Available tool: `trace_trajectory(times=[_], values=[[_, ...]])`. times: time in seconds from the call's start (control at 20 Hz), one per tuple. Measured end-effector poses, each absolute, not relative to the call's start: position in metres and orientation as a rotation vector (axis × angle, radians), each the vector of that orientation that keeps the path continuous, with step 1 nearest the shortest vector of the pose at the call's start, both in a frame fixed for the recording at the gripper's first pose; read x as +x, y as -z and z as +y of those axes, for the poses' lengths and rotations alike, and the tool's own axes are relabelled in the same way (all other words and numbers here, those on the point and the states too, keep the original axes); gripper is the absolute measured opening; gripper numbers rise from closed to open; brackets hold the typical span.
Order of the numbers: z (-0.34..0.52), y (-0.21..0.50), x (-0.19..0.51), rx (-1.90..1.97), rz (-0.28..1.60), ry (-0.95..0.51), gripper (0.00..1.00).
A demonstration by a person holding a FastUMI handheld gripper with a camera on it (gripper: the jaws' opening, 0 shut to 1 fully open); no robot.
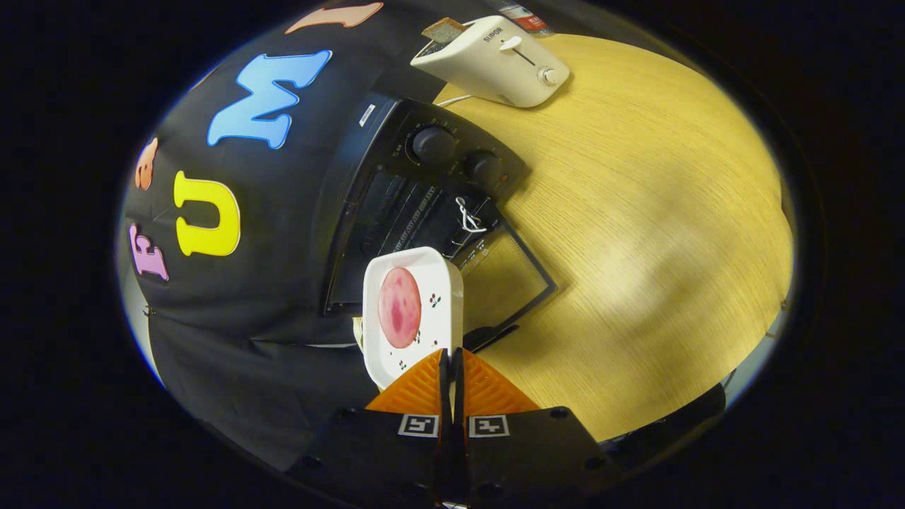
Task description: Open the toaster oven, put the food inside, and close the toaster oven door.
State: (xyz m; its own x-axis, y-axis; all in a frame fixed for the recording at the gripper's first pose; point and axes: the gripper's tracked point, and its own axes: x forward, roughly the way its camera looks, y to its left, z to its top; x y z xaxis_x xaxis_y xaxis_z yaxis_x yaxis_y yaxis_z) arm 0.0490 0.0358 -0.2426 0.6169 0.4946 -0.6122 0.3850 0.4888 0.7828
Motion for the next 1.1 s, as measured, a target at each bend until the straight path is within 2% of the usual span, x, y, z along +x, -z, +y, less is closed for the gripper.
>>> trace_trajectory(times=[0.65,1.1], values=[[0.056,0.264,0.171,1.349,0.777,0.018,0.02],[0.064,0.257,0.210,1.310,0.637,0.042,0.03]])
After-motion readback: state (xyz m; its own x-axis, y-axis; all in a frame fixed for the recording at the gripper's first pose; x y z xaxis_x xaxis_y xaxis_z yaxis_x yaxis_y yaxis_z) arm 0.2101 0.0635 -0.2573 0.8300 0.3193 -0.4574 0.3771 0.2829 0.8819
